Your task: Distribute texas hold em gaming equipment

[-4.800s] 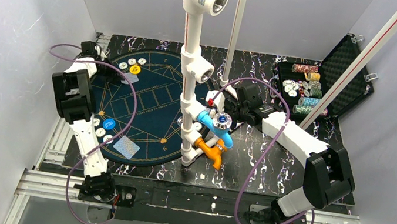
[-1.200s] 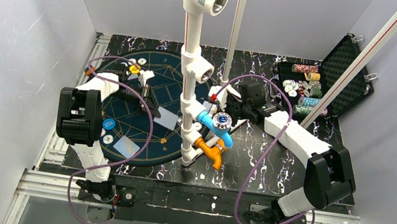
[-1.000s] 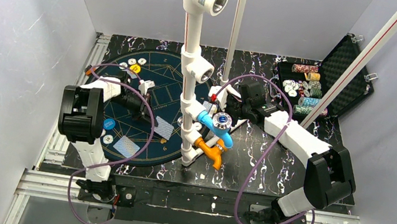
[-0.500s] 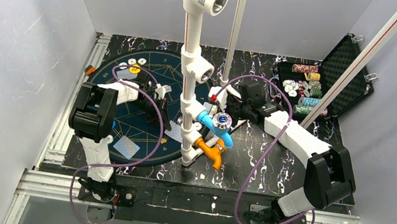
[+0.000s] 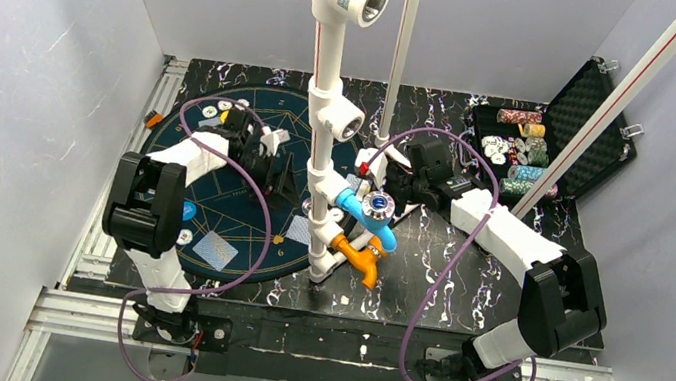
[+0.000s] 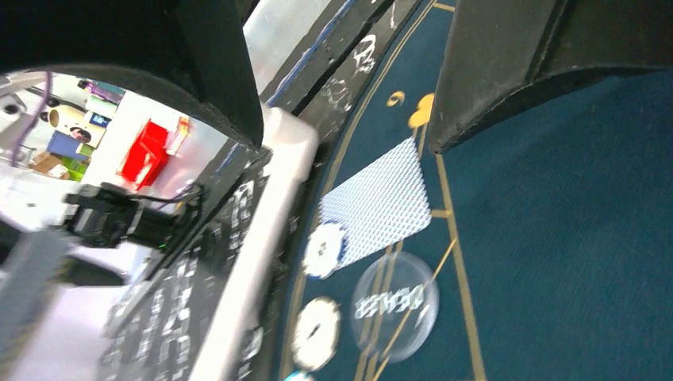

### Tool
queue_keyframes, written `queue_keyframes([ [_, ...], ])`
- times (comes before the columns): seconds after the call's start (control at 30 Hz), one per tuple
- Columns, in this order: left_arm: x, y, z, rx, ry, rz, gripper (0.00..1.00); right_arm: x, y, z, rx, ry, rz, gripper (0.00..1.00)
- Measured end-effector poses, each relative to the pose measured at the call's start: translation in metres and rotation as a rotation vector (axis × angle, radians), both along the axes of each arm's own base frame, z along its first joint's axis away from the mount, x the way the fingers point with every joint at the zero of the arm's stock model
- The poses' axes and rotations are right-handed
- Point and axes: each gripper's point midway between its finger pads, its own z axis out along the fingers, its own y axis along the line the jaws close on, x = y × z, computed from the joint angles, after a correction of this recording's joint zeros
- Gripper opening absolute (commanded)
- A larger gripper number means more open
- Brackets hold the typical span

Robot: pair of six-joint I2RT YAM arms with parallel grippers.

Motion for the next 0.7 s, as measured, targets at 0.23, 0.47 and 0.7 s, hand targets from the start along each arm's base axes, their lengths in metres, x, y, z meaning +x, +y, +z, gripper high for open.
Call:
queue_keyframes([
  [0.23,0.049,-0.041,0.068,-0.228,-0.177,-0.013,0.8,-0.003,0.003,0.001,0.013,0.004,0.021,0.01],
  [0.47,0.031,-0.091,0.097,-0.377,-0.181,-0.126,0.77,-0.004,0.005,0.002,0.021,-0.001,0.042,0.01],
  [0.7,0.014,-0.117,0.09,-0.405,-0.125,-0.191,0.65,-0.006,0.006,0.003,0.03,0.002,0.053,0.01],
])
